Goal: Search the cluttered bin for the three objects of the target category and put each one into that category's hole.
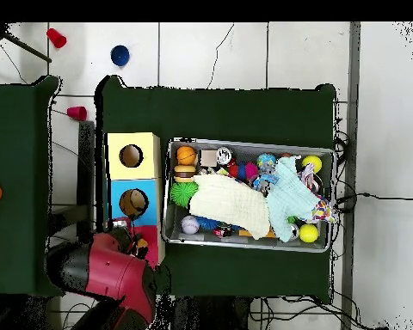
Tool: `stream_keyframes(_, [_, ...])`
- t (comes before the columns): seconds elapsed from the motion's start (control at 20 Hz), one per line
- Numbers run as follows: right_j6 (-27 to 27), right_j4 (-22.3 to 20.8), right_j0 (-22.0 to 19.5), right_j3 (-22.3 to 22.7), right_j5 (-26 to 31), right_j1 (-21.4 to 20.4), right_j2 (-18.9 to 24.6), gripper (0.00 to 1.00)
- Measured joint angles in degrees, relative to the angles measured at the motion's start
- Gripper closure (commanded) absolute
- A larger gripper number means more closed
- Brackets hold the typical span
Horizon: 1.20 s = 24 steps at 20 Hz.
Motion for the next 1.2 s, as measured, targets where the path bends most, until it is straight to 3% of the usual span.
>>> stream_keyframes(0.5, [0.0,0.5,4.4,-1.4,1.6,0.9,-3.3,0.00])
stream_keyframes(1.2, [0.0,3.0,4.6,-1.2,1.6,1.4,-3.5,0.00])
